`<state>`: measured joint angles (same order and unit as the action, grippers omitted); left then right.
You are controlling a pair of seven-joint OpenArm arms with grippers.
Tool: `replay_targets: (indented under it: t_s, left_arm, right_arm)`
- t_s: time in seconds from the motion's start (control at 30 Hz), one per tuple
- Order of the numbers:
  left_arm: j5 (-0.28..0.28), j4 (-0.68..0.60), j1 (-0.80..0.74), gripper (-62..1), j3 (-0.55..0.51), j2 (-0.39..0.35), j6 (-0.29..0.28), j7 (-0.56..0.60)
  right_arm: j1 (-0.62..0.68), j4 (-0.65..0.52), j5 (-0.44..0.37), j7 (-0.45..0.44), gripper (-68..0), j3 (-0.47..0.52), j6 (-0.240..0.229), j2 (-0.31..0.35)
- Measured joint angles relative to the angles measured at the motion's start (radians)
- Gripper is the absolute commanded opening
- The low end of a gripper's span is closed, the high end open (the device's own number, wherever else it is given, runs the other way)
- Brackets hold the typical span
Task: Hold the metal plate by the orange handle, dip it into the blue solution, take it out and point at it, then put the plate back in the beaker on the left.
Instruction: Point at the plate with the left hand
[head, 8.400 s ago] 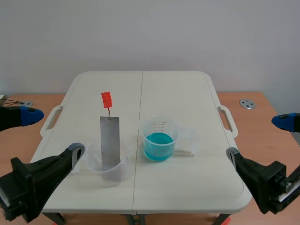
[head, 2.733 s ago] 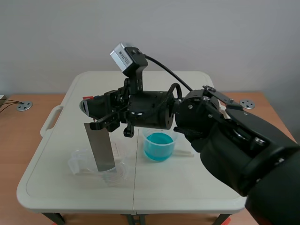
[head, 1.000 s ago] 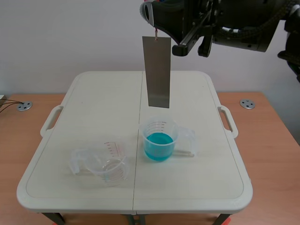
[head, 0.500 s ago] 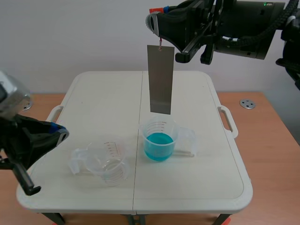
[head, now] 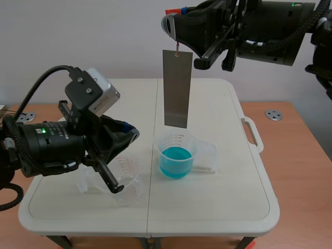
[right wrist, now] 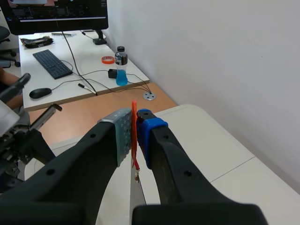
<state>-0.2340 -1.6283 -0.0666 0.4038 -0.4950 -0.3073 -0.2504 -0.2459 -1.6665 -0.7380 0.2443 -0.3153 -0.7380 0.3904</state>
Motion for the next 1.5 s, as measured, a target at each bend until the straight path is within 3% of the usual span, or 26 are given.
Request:
replay_targets:
  t_s: [0.17,0.3,0.67,0.8,1.33,1.5]
  left_arm:
    - [0.069,0.079,0.05,-57.9,0.053,0.055,0.0,0.0]
    - [0.098,0.132,0.095,-57.9,0.076,0.092,0.049,0.0]
    - [0.127,0.182,0.178,-57.9,0.114,0.121,0.11,0.015]
    - [0.129,0.185,0.178,-57.9,0.114,0.12,0.139,0.015]
    - [0.117,0.185,0.177,-57.9,0.114,0.119,0.138,0.0]
    - [0.102,0.184,0.145,-57.9,0.109,0.055,0.226,0.016]
  right_arm:
    - [0.0,0.0,0.0,0.0,-66.2,0.0,0.0,0.0]
    - [0.0,0.0,0.0,0.0,-66.2,0.0,0.0,0.0]
    - [0.0,0.0,0.0,0.0,-66.2,0.0,0.0,0.0]
    - [0.0,0.0,0.0,0.0,-66.2,0.0,0.0,0.0]
    - [0.0,0.0,0.0,0.0,-66.2,0.0,0.0,0.0]
    - [0.0,0.0,0.0,0.0,-66.2,0.0,0.0,0.0]
